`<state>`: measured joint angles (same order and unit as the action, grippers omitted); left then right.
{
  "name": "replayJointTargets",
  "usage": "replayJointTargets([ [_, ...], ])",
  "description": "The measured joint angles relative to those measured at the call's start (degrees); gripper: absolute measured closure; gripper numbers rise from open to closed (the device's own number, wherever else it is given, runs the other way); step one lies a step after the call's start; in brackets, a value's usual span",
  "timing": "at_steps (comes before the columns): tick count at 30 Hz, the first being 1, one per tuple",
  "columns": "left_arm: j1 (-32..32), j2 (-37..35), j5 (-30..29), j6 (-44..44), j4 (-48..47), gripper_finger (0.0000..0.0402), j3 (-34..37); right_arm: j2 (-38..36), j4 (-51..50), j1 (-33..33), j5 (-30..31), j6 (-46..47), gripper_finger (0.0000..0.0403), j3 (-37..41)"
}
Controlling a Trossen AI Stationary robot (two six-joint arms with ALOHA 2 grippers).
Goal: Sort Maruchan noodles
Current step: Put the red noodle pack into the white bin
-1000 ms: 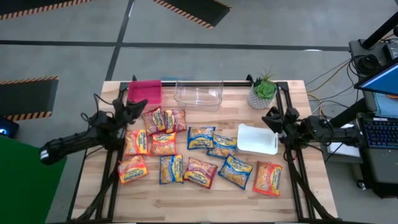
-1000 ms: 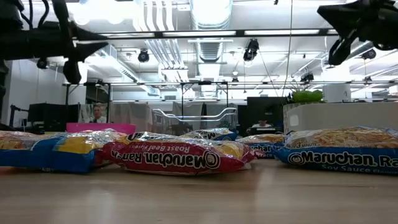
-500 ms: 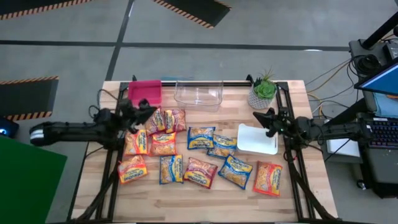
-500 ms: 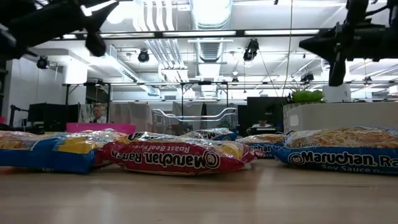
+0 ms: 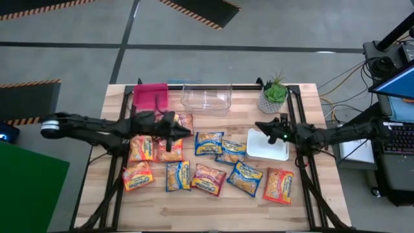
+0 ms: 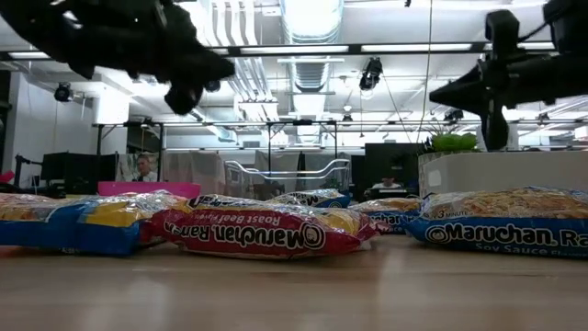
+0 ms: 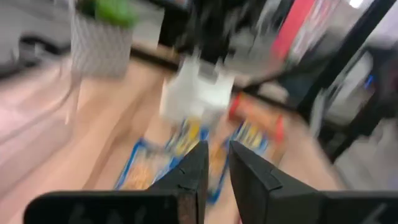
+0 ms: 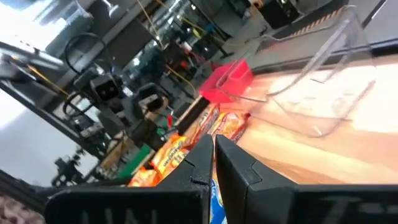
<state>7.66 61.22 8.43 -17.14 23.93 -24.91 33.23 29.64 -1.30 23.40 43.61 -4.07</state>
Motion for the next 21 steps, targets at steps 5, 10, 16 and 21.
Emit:
replayJointTargets([
  [5,0.0,6.3,2.3,4.8,-5.1,0.0355,-2.8,7.4,-1.8,-0.1,-3.0,-6.1,0.0394,-9.0],
  [10,0.0,12.3,8.2,5.4,-6.0,0.0355,-3.8,15.0,-15.4,-0.1,-5.9,-9.0,0.0394,-22.4],
  [16,-0.9,18.6,9.0,5.1,-6.1,0.0355,-5.7,24.4,-36.7,-0.2,-9.7,-1.5,0.0394,-39.3],
  [21,-2.6,23.1,8.7,6.1,-6.1,0.0355,-8.0,32.3,-43.7,-0.7,-15.0,1.4,0.0394,-48.4],
])
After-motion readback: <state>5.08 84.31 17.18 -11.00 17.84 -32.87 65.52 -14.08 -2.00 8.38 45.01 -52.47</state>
